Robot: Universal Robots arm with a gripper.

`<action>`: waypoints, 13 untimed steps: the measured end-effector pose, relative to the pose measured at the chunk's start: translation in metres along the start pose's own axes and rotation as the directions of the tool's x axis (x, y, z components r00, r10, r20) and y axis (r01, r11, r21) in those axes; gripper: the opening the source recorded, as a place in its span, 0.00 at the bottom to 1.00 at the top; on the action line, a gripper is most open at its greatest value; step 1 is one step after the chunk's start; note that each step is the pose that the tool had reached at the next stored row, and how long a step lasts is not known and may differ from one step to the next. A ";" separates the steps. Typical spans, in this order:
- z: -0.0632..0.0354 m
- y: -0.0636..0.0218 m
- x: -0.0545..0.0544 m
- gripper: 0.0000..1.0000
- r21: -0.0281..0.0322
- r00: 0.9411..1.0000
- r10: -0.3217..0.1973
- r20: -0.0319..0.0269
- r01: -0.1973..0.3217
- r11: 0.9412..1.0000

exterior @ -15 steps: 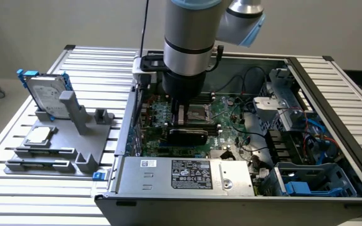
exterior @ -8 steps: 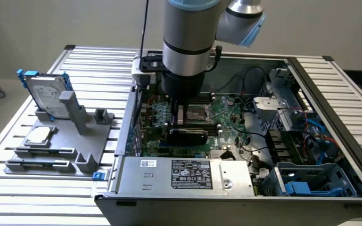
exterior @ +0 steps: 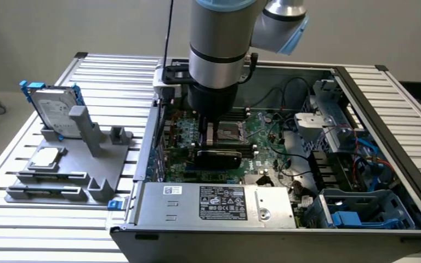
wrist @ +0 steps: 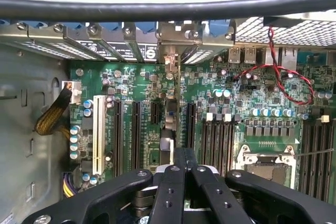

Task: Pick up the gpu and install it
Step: 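Press down on the gpu until it lock into place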

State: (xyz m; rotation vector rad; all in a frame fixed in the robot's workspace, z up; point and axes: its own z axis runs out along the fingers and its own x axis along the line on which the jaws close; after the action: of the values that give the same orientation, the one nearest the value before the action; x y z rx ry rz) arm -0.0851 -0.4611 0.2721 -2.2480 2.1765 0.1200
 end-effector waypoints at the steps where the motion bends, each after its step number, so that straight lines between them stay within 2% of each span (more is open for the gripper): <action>1: 0.0000 0.0001 0.000 0.11 0.000 1.000 0.000 -0.001 0.000 1.000; 13: 0.0015 0.0018 0.000 0.11 0.000 1.000 -0.002 -0.001 0.002 1.000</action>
State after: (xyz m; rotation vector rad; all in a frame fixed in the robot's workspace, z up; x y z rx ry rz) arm -0.0870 -0.4608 0.2707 -2.2512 2.1748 0.1187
